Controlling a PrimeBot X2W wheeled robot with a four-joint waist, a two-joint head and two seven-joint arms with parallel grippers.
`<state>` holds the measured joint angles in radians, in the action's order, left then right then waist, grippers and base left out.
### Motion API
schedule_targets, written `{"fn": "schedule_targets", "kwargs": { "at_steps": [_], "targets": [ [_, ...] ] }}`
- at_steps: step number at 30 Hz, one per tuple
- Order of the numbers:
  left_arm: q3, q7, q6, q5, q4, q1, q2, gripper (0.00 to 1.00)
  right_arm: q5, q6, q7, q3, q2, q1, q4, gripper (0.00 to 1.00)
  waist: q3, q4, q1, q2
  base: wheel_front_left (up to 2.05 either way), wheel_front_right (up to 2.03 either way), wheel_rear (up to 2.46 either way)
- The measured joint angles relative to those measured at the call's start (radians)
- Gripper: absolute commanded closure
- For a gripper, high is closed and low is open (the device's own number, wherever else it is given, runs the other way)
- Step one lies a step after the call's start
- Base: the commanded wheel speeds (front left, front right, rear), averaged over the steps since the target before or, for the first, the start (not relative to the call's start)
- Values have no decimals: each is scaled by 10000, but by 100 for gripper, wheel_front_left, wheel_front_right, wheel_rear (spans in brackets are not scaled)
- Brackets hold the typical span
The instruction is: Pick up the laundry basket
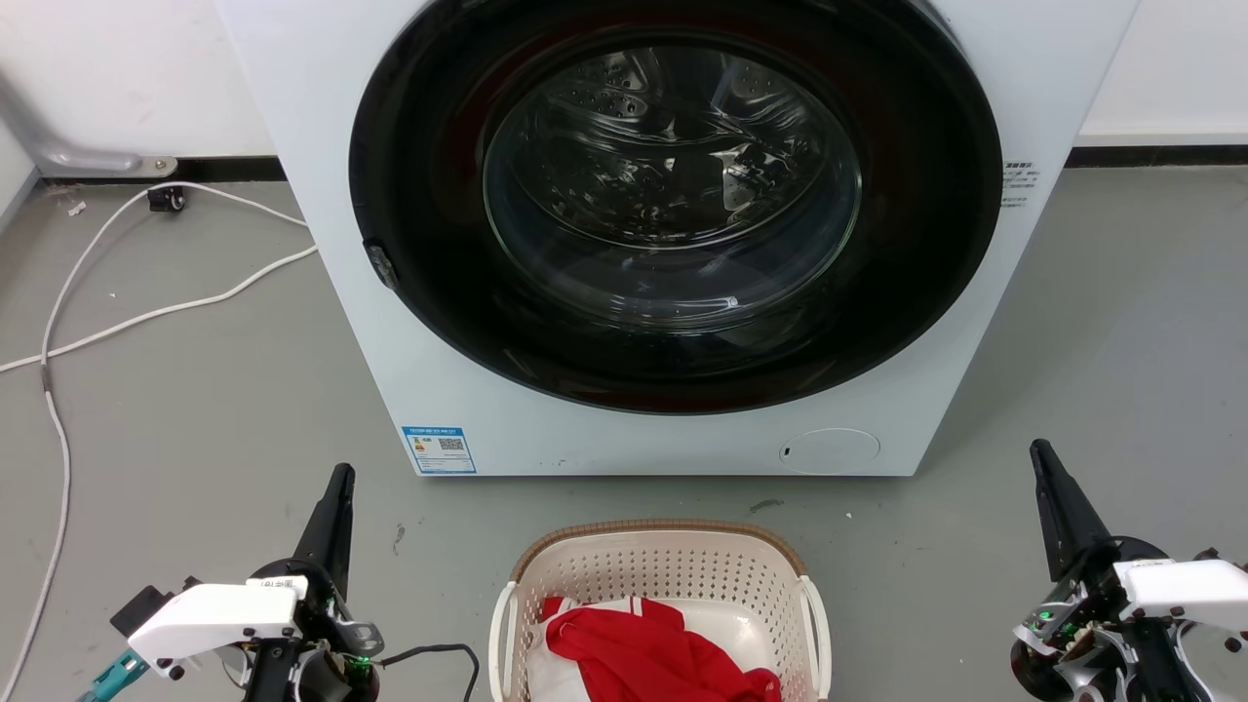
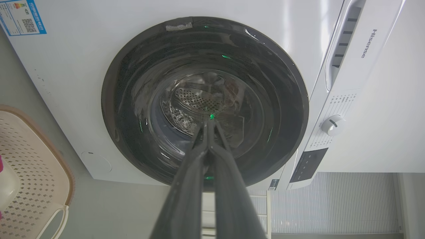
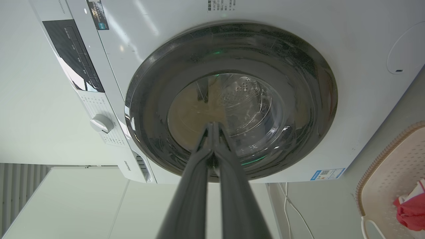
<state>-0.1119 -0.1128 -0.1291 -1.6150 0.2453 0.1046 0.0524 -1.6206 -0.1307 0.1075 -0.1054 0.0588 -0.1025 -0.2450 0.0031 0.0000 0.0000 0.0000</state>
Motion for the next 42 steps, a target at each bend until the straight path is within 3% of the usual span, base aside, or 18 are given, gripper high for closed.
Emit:
{"fn": "schedule_targets", "kwargs": {
  "at_steps": [22, 23, 42],
  "targets": [
    [-8, -2, 0, 2, 0, 1, -4, 100, 13, 0, 27, -25, -15, -2, -2, 100, 0, 0, 0, 0, 0, 0, 0],
    [2, 2, 2, 0, 63, -32, -12, 0, 13, 0, 25, -19, -17, 36, -61, 0, -1, 0, 0, 0, 0, 0, 0],
    [-61, 740, 15, 696, 0, -593, -69, 0, 840, 4, -723, 211, -73, 559, -121, 0, -30, -5, 0, 0, 0, 0, 0]
  ]
}}
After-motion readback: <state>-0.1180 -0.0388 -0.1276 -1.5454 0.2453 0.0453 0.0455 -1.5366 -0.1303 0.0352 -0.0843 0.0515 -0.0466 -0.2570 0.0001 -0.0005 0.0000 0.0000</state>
